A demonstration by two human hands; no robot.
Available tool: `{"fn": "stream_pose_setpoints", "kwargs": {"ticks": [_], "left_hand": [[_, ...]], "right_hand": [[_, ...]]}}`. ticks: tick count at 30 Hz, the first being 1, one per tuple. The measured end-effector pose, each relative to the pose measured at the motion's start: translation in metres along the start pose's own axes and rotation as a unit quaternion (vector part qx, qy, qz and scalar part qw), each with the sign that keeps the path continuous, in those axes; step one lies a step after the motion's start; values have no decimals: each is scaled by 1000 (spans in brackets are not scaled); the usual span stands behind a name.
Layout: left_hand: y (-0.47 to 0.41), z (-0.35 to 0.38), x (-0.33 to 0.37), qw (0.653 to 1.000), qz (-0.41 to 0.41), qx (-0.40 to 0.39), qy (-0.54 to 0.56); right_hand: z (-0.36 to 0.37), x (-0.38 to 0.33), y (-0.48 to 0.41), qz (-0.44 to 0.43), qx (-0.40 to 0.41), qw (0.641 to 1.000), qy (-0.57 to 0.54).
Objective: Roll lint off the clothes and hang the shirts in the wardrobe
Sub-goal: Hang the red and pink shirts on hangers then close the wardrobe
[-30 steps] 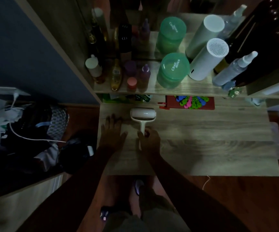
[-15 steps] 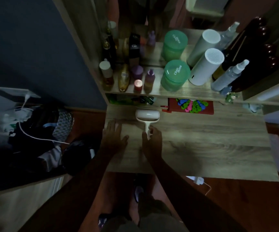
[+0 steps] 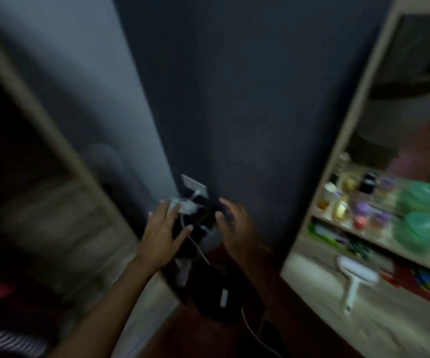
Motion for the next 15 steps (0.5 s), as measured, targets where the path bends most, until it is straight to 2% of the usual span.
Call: {"fn": "stream_pose_setpoints", "kwargs": {"ticks": [5,7,9,12,15], "left_hand": [[37,-229,-78,981,-18,176,-77],[59,-316,-89,961,0,245,-126],[81,-393,-93,938,8,298,-175],[111,-483,-102,909,-6,345,-233],[128,-547,-119,889,-23,360,-281]], "right_hand": [[105,-228,-10,-208,-85,969,-104],[136,-312,-1,-280,-120,945,-121],[156,-388,9,-356,-120,918,-130],[180,-481,26,-440,-114,878,-150],[203,-548,37,-480,-131,855,-145]]}}
Point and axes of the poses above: each hand's wrist, its own y-axis away from the middle knuckle, its own z-axis out of the palm, x = y × z, the point moved 10 cm from there along -y, towards the middle knuckle, and after that the axes turned 3 degrees about x, right-handed, at the moved point
